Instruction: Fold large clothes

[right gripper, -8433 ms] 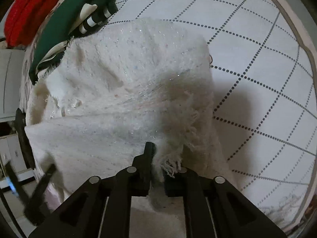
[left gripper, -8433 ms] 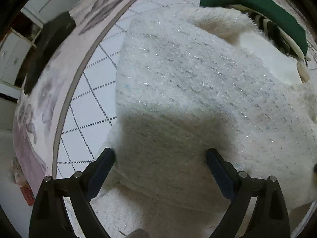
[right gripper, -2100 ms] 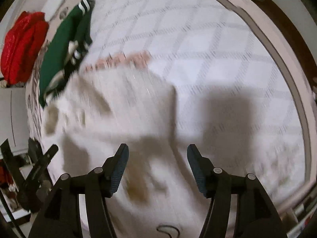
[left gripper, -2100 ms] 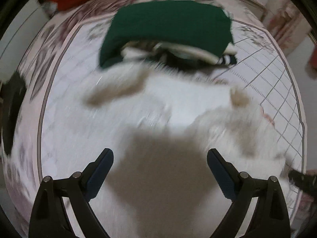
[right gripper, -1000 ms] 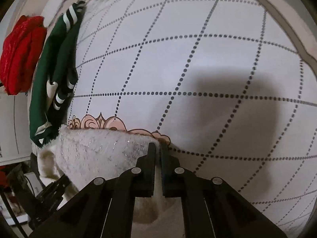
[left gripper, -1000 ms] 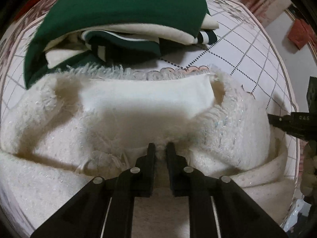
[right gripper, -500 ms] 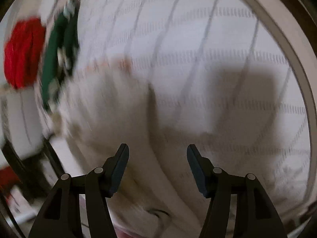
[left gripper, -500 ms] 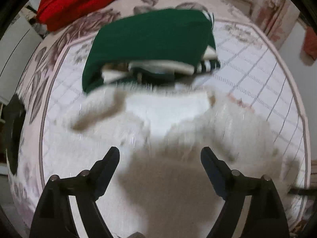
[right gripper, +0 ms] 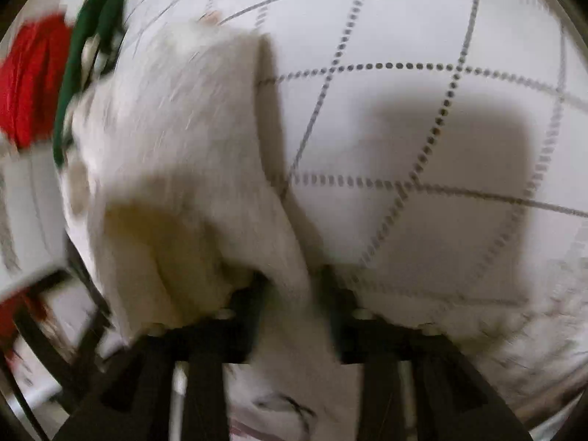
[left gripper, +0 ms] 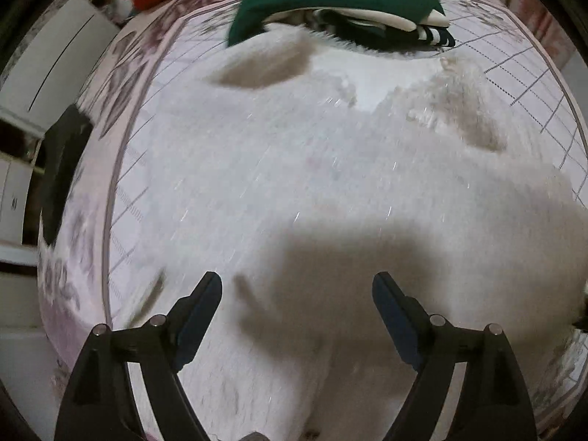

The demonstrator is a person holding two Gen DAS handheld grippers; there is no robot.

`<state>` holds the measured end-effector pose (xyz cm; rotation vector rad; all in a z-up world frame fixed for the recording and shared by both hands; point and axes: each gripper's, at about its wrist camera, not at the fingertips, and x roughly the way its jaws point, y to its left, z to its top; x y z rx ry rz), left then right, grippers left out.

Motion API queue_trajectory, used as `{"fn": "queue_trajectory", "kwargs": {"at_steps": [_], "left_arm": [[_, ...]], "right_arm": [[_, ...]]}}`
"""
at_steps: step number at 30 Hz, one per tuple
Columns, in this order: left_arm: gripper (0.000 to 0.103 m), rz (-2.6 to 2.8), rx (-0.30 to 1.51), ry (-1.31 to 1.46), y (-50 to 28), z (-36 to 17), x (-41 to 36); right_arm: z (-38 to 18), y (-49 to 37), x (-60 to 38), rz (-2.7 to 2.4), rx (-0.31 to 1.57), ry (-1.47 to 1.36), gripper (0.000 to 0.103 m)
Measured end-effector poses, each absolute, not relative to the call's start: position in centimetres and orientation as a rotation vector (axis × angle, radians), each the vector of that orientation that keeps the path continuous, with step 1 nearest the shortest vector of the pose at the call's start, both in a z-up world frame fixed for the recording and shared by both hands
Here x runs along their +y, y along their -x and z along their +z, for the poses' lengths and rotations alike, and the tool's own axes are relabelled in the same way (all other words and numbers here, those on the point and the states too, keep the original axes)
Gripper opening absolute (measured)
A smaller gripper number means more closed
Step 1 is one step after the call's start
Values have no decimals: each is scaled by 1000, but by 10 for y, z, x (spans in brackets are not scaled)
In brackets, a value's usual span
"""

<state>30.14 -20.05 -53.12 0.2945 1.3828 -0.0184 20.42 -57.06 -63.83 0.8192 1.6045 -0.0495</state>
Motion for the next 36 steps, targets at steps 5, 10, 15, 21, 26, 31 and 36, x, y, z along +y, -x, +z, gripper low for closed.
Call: {"fn": "queue_trajectory", "kwargs": {"at_steps": [5,10,15,21,26,31,36], "left_arm": [[84,56,1487,-249,-234,-534,-173],[84,123,1594,-215,-196,-586,-160],[103,172,1544,-78,-203,-610,-137],[103,134,1466,59,-213,-613,-114],[103,153,1429,97,-222,-615,-105],[103,170,1450,80,-232,-610,-105],[103,240,1384,-32,-213,-571,-134]], "right_arm": [[-602,-161,-568,-25,1671,-700,53],[-582,-158,-560,-10,1603,-622,54],[-556,-207,-521,93,1424,-547,54],[-595,-270,-491,-35,1415,-331,32],[-598,-286,-509,-57,1513,-421,32],[-549,-265,-505,-74,1504,-239,59],[-534,-225,-515,-69,1526,-121,76]]}}
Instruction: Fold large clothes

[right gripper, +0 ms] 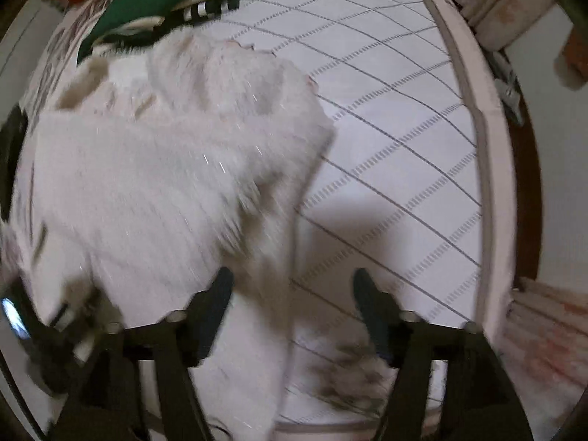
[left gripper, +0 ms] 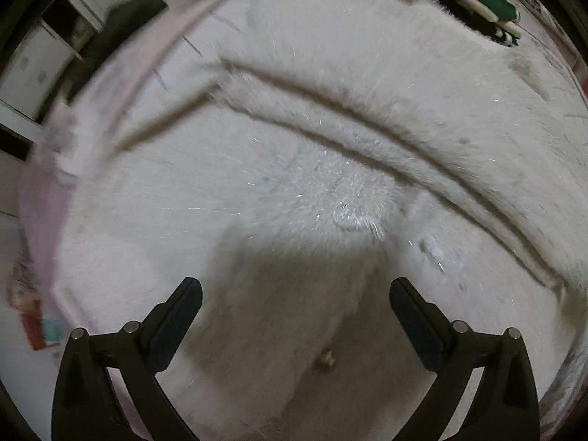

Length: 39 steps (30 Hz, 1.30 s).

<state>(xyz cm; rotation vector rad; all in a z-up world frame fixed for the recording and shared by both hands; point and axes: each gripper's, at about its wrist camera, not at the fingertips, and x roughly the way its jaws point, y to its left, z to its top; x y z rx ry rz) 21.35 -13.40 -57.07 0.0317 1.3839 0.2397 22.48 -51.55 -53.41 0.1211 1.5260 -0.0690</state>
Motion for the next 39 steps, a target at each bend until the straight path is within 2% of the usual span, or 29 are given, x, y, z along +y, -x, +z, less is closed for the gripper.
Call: {"fn": "queue_trajectory", "kwargs": {"at_steps": [5,10,15,20,24,35,39], "left_arm": [[103,280,1337,-151,-165,-522,-184],[103,303,1415,-178,-103,-505,-259],[103,308,1494,-293,-65,-533,-336],[103,334,1429,-739,-43,-599,-407],[103,394,1395,-918,-49,-634,-413],[103,758,1328,-921,-100,-631,-361],[103,824,1343,-947,-103,-639,-358]], "right_arm": [[-545,-194,-540,5,1575,-67,76],[-547,-168,-574,123,1608,25,76],[-552,-154,-613,185,1614,84,76],[-584,-167,-647,190,1626,51,76],[-602,-178,-659,199,1633,32,76],[-624,-203,-649,239,1584,145,77],[-623,-216,-651,240,1570,129,81]]}}
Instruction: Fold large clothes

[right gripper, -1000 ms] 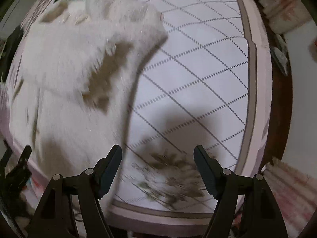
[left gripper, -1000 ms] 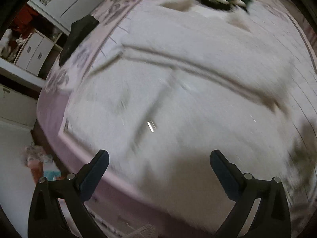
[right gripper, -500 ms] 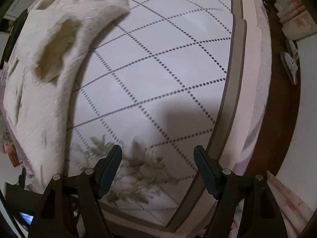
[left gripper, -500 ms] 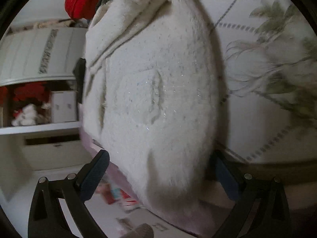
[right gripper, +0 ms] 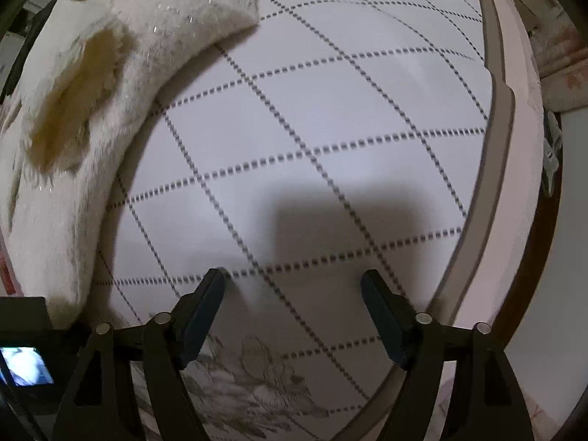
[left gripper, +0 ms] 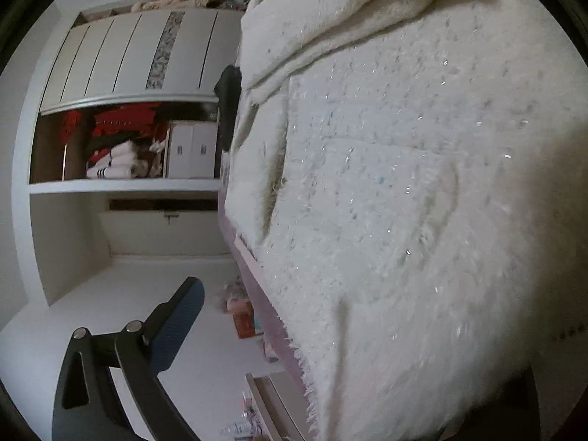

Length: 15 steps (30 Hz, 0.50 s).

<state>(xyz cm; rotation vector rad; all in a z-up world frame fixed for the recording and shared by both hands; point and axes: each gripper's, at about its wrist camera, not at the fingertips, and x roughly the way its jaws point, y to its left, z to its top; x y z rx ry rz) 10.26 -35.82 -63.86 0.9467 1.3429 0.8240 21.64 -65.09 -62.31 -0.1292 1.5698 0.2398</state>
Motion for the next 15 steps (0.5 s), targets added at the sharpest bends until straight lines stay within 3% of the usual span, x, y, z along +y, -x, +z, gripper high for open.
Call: {"fn": "queue_trajectory", "kwargs": {"at_steps": [2,3,5,7,8,12,15], "left_arm": [[103,852,1365,-904,-106,-640,-350],[98,848,1371,-891,-108,-639,-347],[77,828,1376,-870,-111,-637,-344],[21,784,1390,-824,-110,-634,-349],[14,750,1404,-788,-110,-631,-349],[12,704,1439,-674,-111,-616,-346],[11,680,1445,-605,-113,-599,-342]], "right_arm": [[-621,-224,-652,244,1562,121,81],[-619,-227,-654,246,1559,110,81],[-616,-234,-658,254,1555,83,81],[-611,-242,-663,265,1547,50,81],[-608,-247,-666,271,1543,34,81],[-600,-258,-681,334,1544,-125,81],[-593,-273,-696,475,1518,-394,81]]}}
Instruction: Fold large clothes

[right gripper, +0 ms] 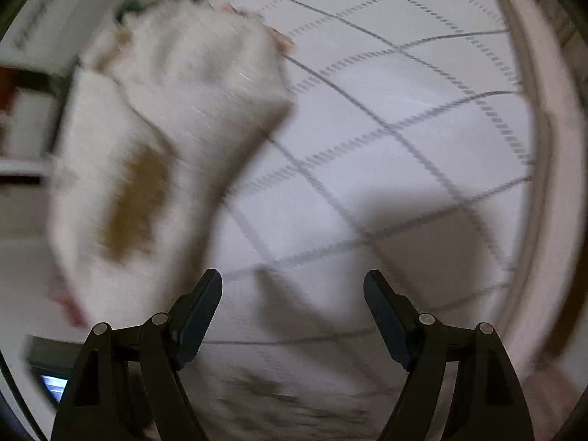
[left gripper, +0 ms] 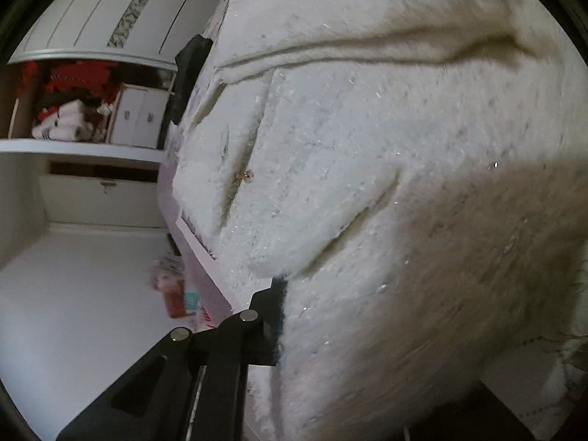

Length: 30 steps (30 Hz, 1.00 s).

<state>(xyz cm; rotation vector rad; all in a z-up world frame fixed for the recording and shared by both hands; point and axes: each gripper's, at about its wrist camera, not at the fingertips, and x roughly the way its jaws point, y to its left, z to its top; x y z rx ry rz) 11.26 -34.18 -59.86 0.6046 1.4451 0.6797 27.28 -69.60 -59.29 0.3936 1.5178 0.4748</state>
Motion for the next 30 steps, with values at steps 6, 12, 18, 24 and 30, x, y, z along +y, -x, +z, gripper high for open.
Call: {"fn": "queue_trajectory", "kwargs": {"at_steps": [6,12,18,24,30], "left_arm": [[11,632,1448,-533,-118,-572,-336],[11,593,1489,-499,-121,-573,-329],[11,568,1509,-491,-122,-573,-326],[11,547,1528,-455,-123,-575,-320],[11,522,1550,-429,-121,-576,-315]], "right_arm": [[-603,-300,-689,720,1503,-784,96],[-639,-289,-642,628,1579,-821,97],[-662,-293,-624,598,1592,-944,79],[-673,-296,-620,555,1597,-892,41],[-650,-298,-597,482,1572,-765,30]]}}
